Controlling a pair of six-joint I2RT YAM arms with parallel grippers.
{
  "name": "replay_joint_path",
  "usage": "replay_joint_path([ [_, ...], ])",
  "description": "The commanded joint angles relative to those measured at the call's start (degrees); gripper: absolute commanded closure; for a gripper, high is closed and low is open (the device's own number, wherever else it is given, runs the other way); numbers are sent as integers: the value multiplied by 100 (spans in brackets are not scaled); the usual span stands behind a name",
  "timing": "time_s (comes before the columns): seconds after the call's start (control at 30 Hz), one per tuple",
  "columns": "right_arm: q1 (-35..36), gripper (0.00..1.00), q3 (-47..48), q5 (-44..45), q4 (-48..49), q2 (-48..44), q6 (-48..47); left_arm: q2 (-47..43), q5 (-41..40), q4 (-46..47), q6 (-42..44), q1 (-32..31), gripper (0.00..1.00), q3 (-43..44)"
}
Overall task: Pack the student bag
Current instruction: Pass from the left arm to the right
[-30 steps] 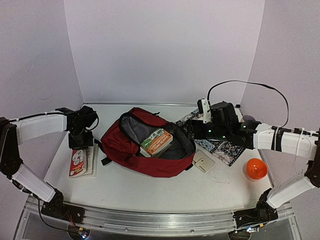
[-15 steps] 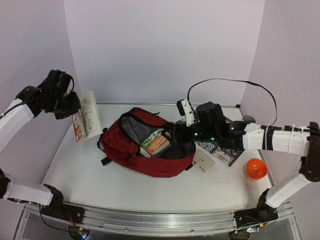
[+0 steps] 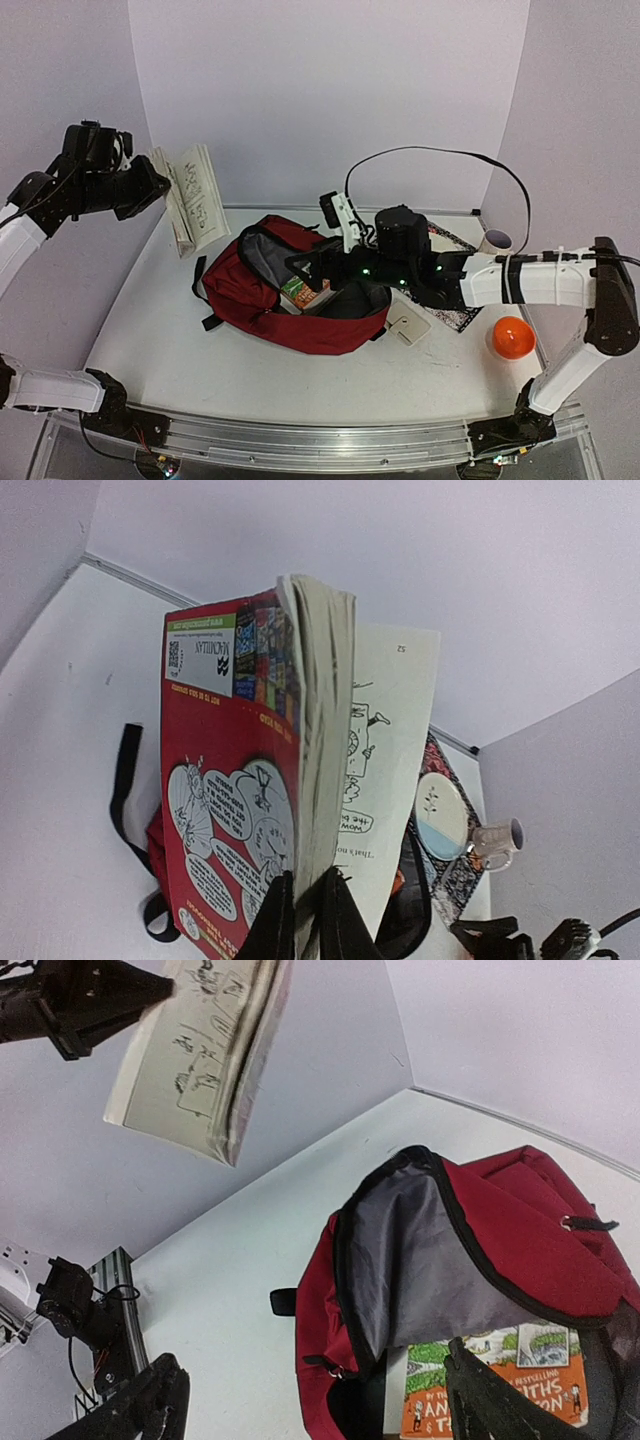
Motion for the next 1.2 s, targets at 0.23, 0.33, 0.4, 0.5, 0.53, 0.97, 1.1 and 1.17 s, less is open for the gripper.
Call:
replay_joint_path([
  [0.23, 281, 6, 798, -110, 1577, 955, -982, 88, 1845, 2533, -1107, -16, 100, -764],
  [0.33, 281, 6, 1027, -63, 1592, 1216, -1082, 107, 2033, 2837, -1271, -46, 100, -861],
  [0.4, 299, 6, 1190, -45, 1592, 1359, -1143, 109, 2084, 2967, -1353, -81, 100, -913],
  [0.5, 334, 5, 1432, 35, 1592, 1518, -1290, 124, 2119, 3141, -1448, -157, 100, -988],
  [0.53, 348, 5, 1516, 67, 1592, 1560, -1347, 134, 2125, 3202, -1483, -192, 100, -1011],
  [0.97, 773, 9, 2142, 1530, 1595, 1979, -2524, 192, 1860, 3987, -2022, -542, 100, -1448],
  [1.1, 951, 15, 2200, 2327, 1622, 2075, -2887, 174, 1759, 4231, -2252, -603, 100, -1608],
  [1.17, 1032, 20, 2205, 2647, 1700, 2116, -3013, 198, 1744, 4446, -2400, -658, 100, -1729],
])
